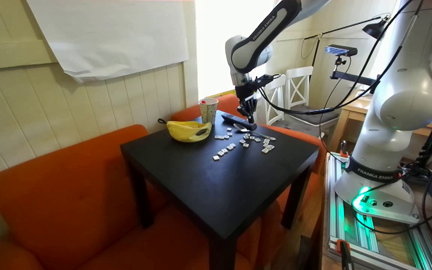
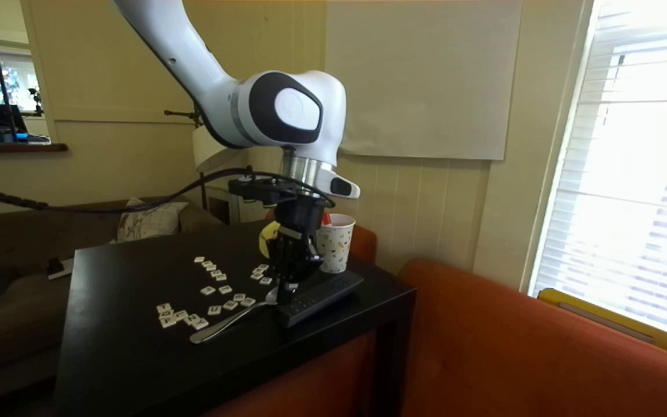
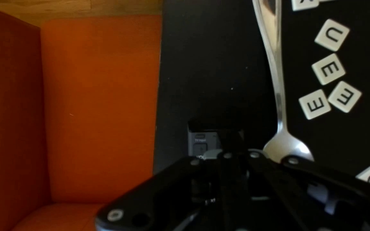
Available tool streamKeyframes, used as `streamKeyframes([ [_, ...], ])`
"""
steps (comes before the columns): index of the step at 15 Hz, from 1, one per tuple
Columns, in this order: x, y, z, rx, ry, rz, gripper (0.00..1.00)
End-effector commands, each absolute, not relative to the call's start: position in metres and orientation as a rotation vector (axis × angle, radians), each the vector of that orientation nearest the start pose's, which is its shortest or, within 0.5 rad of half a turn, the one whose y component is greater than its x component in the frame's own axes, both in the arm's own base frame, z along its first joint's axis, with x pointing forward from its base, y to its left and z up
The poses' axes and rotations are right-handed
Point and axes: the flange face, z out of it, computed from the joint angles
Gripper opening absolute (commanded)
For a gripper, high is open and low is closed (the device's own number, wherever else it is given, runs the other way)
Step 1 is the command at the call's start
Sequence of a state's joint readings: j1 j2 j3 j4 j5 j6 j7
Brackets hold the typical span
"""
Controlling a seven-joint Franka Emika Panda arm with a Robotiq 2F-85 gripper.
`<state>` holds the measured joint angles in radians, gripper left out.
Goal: Press a button on the remote control.
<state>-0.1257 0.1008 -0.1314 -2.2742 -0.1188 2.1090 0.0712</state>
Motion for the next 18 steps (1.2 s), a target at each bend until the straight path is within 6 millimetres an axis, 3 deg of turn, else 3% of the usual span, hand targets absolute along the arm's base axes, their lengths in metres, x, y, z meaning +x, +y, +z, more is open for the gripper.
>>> streamKeyframes([
  [1, 0.483, -0.13, 0.291, -3.147, 0.427, 0.469, 0.0],
  [15, 0.484, -0.126, 0.28, -3.149, 0.412, 0.498, 0.0],
  [18, 0.485, -0.128, 0.268, -3.154, 0.422, 0.531, 0.0],
])
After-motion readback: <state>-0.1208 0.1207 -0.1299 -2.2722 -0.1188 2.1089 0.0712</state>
